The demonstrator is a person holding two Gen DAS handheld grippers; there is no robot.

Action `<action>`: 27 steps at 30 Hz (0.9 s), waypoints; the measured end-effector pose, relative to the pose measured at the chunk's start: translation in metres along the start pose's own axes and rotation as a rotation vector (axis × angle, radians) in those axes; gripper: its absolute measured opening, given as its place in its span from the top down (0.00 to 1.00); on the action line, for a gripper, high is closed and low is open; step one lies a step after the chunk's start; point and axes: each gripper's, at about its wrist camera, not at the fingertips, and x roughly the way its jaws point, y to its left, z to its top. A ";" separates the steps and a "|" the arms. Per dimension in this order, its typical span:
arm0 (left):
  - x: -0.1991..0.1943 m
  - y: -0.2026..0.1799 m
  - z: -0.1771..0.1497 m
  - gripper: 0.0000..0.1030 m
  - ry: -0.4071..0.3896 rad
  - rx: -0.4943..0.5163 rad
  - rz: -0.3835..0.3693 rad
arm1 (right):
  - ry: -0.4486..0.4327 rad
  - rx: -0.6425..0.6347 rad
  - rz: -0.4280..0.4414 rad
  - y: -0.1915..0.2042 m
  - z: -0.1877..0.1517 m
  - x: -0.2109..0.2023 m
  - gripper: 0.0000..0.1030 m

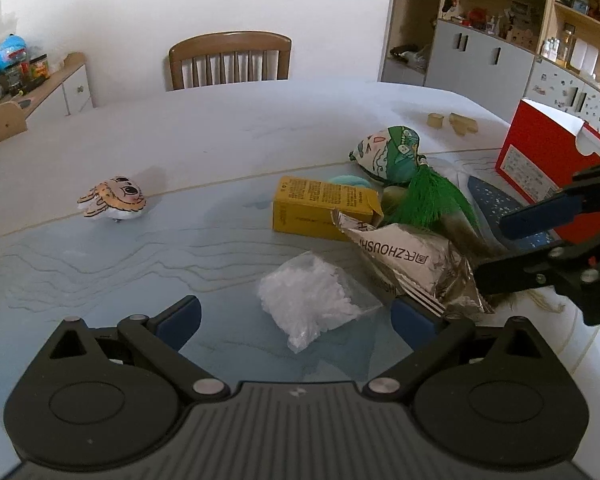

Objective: Organize objects
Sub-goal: 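Grasp white fluffy bag with left gripper while right gripper grasps brown fuzzy cord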

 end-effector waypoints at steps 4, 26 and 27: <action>0.003 0.000 0.001 0.18 0.008 0.007 -0.024 | 0.010 -0.003 -0.001 0.001 0.003 0.005 0.64; 0.002 -0.005 0.000 0.53 0.003 0.012 -0.069 | 0.148 0.020 0.017 0.004 -0.033 0.012 0.63; 0.001 -0.005 -0.001 0.59 0.004 0.010 -0.066 | 0.151 0.012 0.013 0.004 -0.035 0.012 0.63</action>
